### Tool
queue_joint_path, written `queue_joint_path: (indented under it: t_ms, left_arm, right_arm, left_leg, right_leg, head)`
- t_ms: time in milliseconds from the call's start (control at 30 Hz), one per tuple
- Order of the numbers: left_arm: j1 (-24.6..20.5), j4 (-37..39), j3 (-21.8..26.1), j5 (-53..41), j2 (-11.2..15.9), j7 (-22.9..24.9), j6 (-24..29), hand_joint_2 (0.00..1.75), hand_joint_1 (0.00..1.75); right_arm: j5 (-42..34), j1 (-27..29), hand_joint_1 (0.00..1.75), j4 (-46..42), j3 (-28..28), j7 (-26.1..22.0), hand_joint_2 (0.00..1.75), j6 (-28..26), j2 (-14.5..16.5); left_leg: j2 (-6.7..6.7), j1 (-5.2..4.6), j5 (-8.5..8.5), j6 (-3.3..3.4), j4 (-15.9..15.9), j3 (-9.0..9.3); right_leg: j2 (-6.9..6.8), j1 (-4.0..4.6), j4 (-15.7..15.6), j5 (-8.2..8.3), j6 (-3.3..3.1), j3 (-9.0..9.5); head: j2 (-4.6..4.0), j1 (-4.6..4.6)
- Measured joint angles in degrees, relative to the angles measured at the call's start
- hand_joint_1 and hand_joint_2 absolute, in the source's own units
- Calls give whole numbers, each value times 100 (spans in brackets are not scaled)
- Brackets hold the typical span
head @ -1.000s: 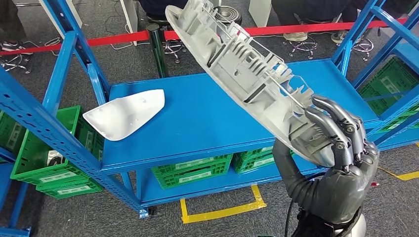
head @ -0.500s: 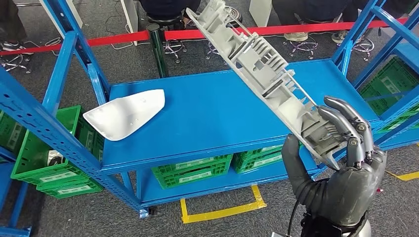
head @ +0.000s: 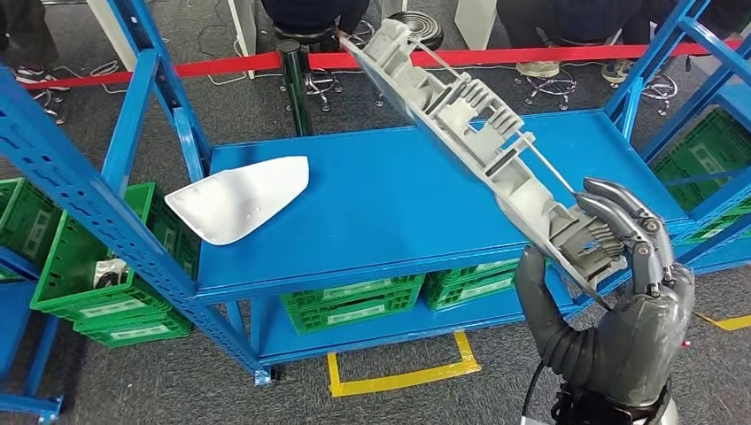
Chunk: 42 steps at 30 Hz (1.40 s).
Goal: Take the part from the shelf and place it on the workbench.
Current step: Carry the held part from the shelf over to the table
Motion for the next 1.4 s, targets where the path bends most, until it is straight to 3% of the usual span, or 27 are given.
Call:
queue_joint_path:
  t_ms: [33,67,133,200,333,400,500,533,567,600,667,733,833,867,933,1000,1033,1067,1100,1167,1233,1267,1333,1400]
  left_arm:
    - [1,1,16,18,-4,-51,26,175,0]
    - [1,2,39,33,-6,-95,49,175,0]
    - [-3,2,92,51,-2,-180,79,175,0]
    - [-13,2,128,55,7,-271,92,175,0]
    - [-30,2,163,33,33,-340,92,175,0]
    - [-32,3,190,13,60,-305,88,175,0]
    - [-35,4,246,-8,96,-237,84,175,0]
    - [-35,4,257,-13,108,-223,83,175,0]
    - [-35,4,264,-18,120,-209,80,175,0]
    - [-35,4,271,-27,132,-192,76,175,0]
    - [-45,5,288,-62,162,-132,63,175,0]
    - [-64,5,299,-97,190,-71,44,175,0]
    - [-76,5,312,-146,241,46,6,175,0]
    - [-82,5,322,-163,255,88,-7,175,0]
    - [-98,4,349,-185,283,143,-28,175,0]
    - [-106,4,379,-194,308,179,-37,175,0]
    - [-105,4,391,-196,316,194,-40,175,0]
    - [-103,4,402,-198,324,202,-44,175,0]
    - [-102,4,411,-199,331,197,-48,175,0]
    - [-102,5,432,-212,342,138,-60,175,0]
    - [-103,5,449,-242,346,33,-68,175,0]
    - [-105,5,455,-259,348,-17,-70,175,0]
    - [-106,5,476,-284,363,-80,-70,175,0]
    - [-104,9,503,-291,379,-98,-71,175,0]
  right_arm:
    - [-171,4,175,2,-9,-231,175,0,32]
    - [-342,7,175,8,-20,-491,175,0,82]
    - [-667,19,175,35,-62,-1066,175,0,226]
    - [-879,40,175,78,-129,-1514,175,0,397]
    - [-1017,95,175,132,-239,-1879,175,0,671]
    - [-1060,109,175,153,-289,-2009,175,-2,816]
    - [-1109,148,175,191,-331,-2156,175,-7,1005]
    - [-1114,164,175,202,-343,-2183,175,-8,1046]
    - [-1121,179,175,210,-353,-2201,175,-8,1084]
    - [-1132,193,175,218,-363,-2217,175,-9,1122]
    - [-1152,222,175,228,-377,-2248,175,-9,1204]
    - [-1156,257,175,233,-398,-2272,175,-9,1270]
    - [-1122,339,175,238,-423,-2279,175,-9,1346]
    - [-1106,378,175,240,-425,-2279,175,-9,1368]
    - [-1089,440,175,251,-430,-2281,175,-9,1393]
    - [-1090,478,175,268,-439,-2309,175,-9,1414]
    - [-1093,495,175,279,-446,-2342,175,-9,1434]
    - [-1097,510,175,292,-455,-2387,175,-9,1462]
    - [-1105,522,175,306,-467,-2445,175,-9,1498]
    - [-1140,540,175,328,-515,-2584,175,-9,1586]
    - [-1196,552,175,336,-574,-2733,175,-10,1686]
    - [-1217,557,175,336,-594,-2791,175,-11,1731]
    - [-1239,570,175,337,-614,-2864,175,-14,1801]
    - [-1245,582,175,351,-633,-2884,175,-16,1864]
  left_leg:
    - [1,-5,4,0,6,-10]
    - [1,-8,5,-3,15,-15]
    - [-9,-8,-6,-25,45,-15]
    - [-28,-20,-15,-81,85,-43]
    - [-41,-18,13,-230,133,-149]
    - [-14,-13,-210,-294,360,-277]
    - [11,22,-839,-367,1347,-638]
    - [11,28,-932,-382,1598,-706]
    - [12,31,-906,-389,1654,-682]
    - [13,32,-775,-389,1497,-555]
    - [10,31,-456,-368,730,-82]
    - [-11,12,-324,-319,160,233]
    - [-35,-9,-249,-221,68,191]
    - [-31,0,-196,-179,63,149]
    - [-19,21,-62,-99,46,18]
    - [-14,8,65,-56,52,-148]
    - [-13,-4,128,-48,59,-239]
    - [-13,-18,188,-44,70,-327]
    - [-12,-36,243,-45,84,-413]
    - [-13,-65,337,-54,113,-550]
    - [-8,-92,420,-89,131,-629]
    - [0,-93,467,-118,132,-654]
    - [19,-93,557,-187,129,-701]
    - [22,-87,405,-250,247,-787]
  right_leg:
    - [0,-3,239,-48,0,-81]
    - [-1,-5,270,26,-6,-73]
    - [-2,-7,-302,441,-40,212]
    - [4,10,-974,722,-97,540]
    - [-3,27,-1246,749,-187,589]
    - [-21,4,-1356,781,-268,559]
    - [-41,15,-1367,858,-351,442]
    - [-49,24,-1346,880,-352,394]
    - [-56,29,-1319,901,-349,342]
    - [-60,33,-1287,921,-342,290]
    - [-61,34,-1222,961,-311,200]
    - [-65,43,-1187,1016,-258,148]
    - [-67,47,-1202,1120,-164,113]
    - [-62,43,-1179,1069,-133,80]
    - [-54,37,-850,664,-77,-51]
    - [-53,33,-151,97,-47,-212]
    - [-53,32,170,-53,-44,-251]
    - [-53,35,347,-64,-53,-223]
    - [-53,41,329,46,-75,-107]
    - [-49,70,-268,366,-168,384]
    - [-48,112,-1113,442,-278,936]
    - [-46,133,-1380,415,-311,1089]
    - [-51,139,-1580,416,-340,1136]
    - [-74,114,-1625,525,-391,1046]
  head:
    - [0,12]
    - [0,19]
    - [0,39]
    - [0,46]
    - [0,32]
    - [0,-17]
    - [0,-144]
    - [0,-166]
    - [0,-181]
    - [0,-193]
    - [0,-215]
    - [0,-223]
    - [-1,-220]
    - [-1,-222]
    - [-1,-190]
    - [0,-126]
    - [0,-98]
    - [0,-72]
    - [0,-49]
    - [0,-10]
    - [0,4]
    - [0,-3]
    - [0,-12]
    - [-1,-29]
